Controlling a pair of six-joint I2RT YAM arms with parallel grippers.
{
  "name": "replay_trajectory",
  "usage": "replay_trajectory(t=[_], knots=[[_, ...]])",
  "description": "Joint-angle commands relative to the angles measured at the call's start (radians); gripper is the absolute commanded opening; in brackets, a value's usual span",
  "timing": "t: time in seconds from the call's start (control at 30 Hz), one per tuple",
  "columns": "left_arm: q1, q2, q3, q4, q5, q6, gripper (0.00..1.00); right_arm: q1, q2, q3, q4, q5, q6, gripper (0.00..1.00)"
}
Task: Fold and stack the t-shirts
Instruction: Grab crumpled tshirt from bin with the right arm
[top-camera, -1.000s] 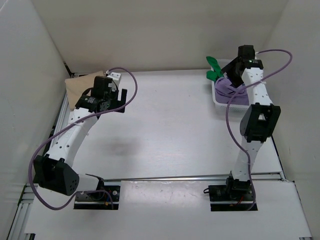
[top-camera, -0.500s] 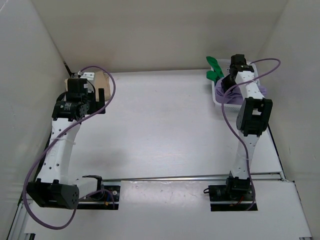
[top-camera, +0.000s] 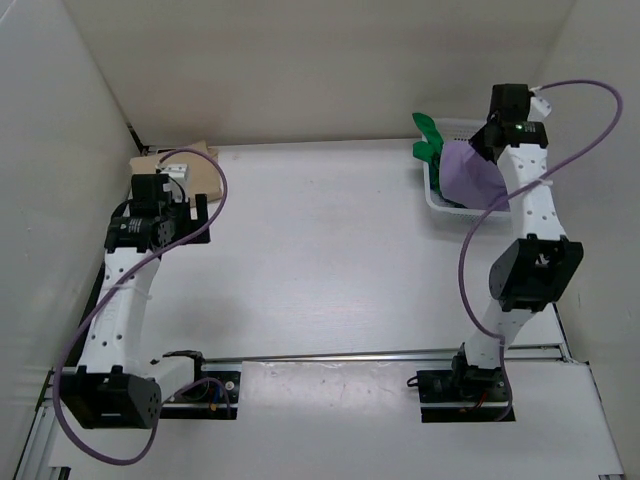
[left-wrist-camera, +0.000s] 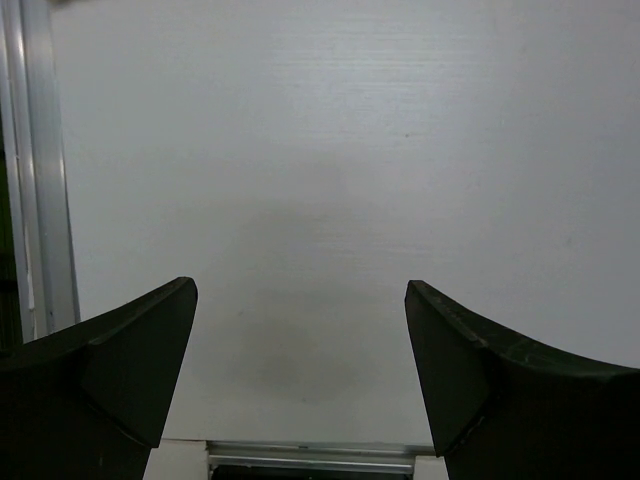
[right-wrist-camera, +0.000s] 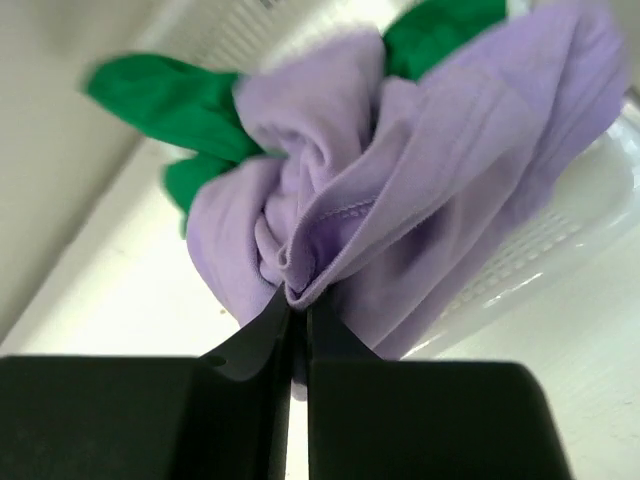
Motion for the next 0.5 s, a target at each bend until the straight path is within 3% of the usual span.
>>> replay_trajectory(t=[0.0,0.1,0.17,0.33,0.47], knots=[[-0.018,0.040,-0.026,0.008,0.037,-0.001,0.95,0.023,-0.106,0.067,0.066,0.063,-0.091,0.00],[-0.047,0.054,-0.013,-0.003,0.037,-0.001,0.94,0.046,-0.146,0.161,0.077,0.063,-0.146,0.00],[-0.061,0.054,0.018,-0.012,0.046,-0.001,1.00,0.060,-0.184,0.205,0.123,0.063,-0.192,0.00],[-0.070,0.023,0.081,0.003,0.006,-0.001,1.00,0.081,-0.257,0.124,0.279,0.071,-0.261,0.00],[-0.070,0.001,0.081,0.003,0.006,-0.001,1.00,0.081,-0.230,0.219,0.180,0.068,-0.249,0.00]])
